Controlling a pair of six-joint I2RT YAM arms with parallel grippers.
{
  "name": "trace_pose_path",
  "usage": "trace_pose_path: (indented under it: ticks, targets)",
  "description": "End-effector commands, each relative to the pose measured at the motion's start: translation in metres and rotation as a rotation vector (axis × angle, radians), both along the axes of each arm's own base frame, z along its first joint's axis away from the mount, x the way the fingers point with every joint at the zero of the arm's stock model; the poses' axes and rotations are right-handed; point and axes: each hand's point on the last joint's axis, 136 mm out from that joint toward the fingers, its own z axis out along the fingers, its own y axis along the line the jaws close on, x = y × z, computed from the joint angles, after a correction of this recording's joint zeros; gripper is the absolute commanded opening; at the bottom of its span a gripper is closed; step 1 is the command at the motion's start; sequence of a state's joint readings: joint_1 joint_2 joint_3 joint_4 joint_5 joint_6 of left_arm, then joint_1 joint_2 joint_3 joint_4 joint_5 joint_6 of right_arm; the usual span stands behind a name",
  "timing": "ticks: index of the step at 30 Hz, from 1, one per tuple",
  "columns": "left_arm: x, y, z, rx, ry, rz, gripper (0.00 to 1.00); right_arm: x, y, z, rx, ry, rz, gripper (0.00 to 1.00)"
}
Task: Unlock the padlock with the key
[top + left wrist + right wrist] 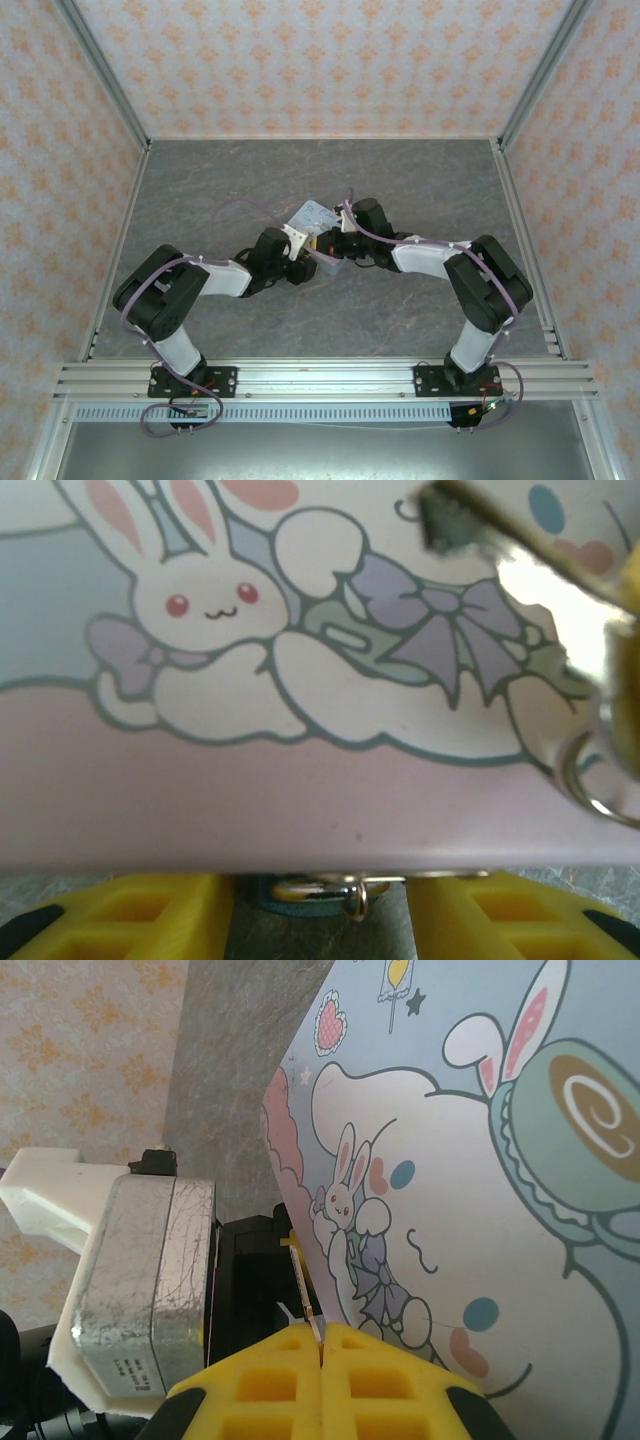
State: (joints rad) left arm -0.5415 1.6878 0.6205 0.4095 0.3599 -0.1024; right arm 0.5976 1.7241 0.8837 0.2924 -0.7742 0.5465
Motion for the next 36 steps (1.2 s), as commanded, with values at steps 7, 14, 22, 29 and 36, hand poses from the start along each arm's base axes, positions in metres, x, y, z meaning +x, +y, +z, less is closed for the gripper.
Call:
trace_pose_path:
  ticks: [7, 14, 22, 29, 36]
  targets:
    - [0.005, -0.011, 0.004, -0.054, -0.011, -0.027, 0.42, -0.009, -0.012, -0.031, -0.084, 0.085, -0.025, 0.00]
    - [0.005, -0.013, -0.003, -0.076, 0.010, -0.018, 0.38, -0.010, -0.012, -0.032, -0.084, 0.088, -0.025, 0.00]
    - [0.008, -0.015, 0.003, -0.091, 0.001, -0.007, 0.29, -0.007, -0.011, -0.022, -0.063, 0.065, -0.032, 0.00]
    - [0.004, -0.016, 0.018, -0.130, 0.007, 0.004, 0.27, 0.011, -0.025, 0.025, 0.019, -0.039, -0.088, 0.00]
    - [-0.004, -0.015, 0.040, -0.185, 0.070, 0.045, 0.26, -0.002, -0.050, 0.058, -0.047, -0.206, -0.068, 0.00]
